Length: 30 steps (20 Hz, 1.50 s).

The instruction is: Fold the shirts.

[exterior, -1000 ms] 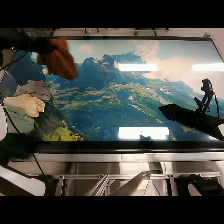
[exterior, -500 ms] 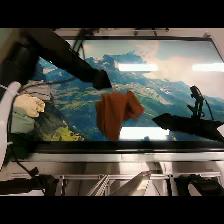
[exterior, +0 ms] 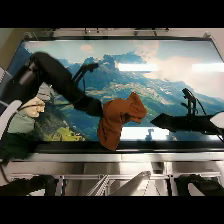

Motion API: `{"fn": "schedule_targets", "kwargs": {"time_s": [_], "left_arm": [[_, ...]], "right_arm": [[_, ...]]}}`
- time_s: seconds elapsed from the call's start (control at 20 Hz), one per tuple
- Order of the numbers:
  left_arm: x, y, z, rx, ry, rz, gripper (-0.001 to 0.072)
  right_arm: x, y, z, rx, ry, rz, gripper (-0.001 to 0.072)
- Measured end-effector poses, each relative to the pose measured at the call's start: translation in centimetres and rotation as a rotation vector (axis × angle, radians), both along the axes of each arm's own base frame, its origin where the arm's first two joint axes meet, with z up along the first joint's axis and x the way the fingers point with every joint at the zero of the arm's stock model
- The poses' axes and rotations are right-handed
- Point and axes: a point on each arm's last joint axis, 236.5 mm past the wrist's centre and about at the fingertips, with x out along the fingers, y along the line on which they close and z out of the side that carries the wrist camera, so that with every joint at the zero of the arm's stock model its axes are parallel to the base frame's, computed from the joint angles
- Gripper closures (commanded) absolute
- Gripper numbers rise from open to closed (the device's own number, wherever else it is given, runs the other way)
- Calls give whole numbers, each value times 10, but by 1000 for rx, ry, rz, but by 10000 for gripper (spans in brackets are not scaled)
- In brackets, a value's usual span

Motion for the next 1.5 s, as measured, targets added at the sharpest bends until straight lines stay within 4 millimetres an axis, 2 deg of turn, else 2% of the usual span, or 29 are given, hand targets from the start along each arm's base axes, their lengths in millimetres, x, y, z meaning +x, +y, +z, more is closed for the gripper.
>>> {"fn": "schedule_targets", "kwargs": {"time_s": [0.15, 0.3, 0.5, 0.6, 0.65, 0.7, 0.8, 0.85, 0.9, 0.95, 1.0, 1.05, 1.1, 1.2, 1.3, 1.4, 1.5], "left_arm": [[-31, 12, -48, 11, 68, 103, -9], [-53, 7, -87, -1, 109, 199, -9], [-67, -3, -120, 8, 152, 241, -9], [-70, -11, -128, 16, 166, 229, -9], [-70, -15, -130, 16, 166, 222, -9], [-69, -20, -131, 17, 165, 211, -9], [-67, -31, -132, 13, 161, 190, -9], [-66, -36, -133, 14, 158, 178, -9], [-66, -40, -134, 15, 159, 168, -8], [-65, -45, -136, 17, 160, 157, -2], [-64, -49, -138, 19, 162, 147, 119], [-63, -53, -140, 21, 163, 138, 445], [-60, -58, -142, 22, 161, 129, 685], [-56, -68, -142, 17, 154, 112, 685], [-49, -75, -130, -4, 136, 96, 685], [-37, -77, -94, -60, 91, 65, 685], [-22, -67, -33, -136, 13, 46, 685]], "right_arm": [[34, -10, -27, -11, 84, 3, 210], [63, -5, -55, 32, 161, 16, 212], [93, 11, -77, 145, 202, -18, 214], [98, 17, -84, 182, 224, -33, 214], [100, 21, -87, 201, 232, -38, 258], [100, 24, -90, 208, 240, -36, 337], [100, 31, -95, 213, 239, -20, 370], [100, 35, -96, 219, 233, -11, 610], [100, 38, -97, 218, 222, 1, 695], [101, 41, -96, 229, 211, 10, 695], [104, 46, -90, 254, 191, 20, 696], [105, 51, -83, 277, 178, 30, 696], [106, 53, -77, 293, 164, 39, 696], [110, 54, -61, 316, 124, 49, 696], [112, 49, -35, 342, 71, 63, 697], [115, 34, 9, 366, -25, 71, 697], [116, 8, 71, 371, -180, 56, 696]]}}
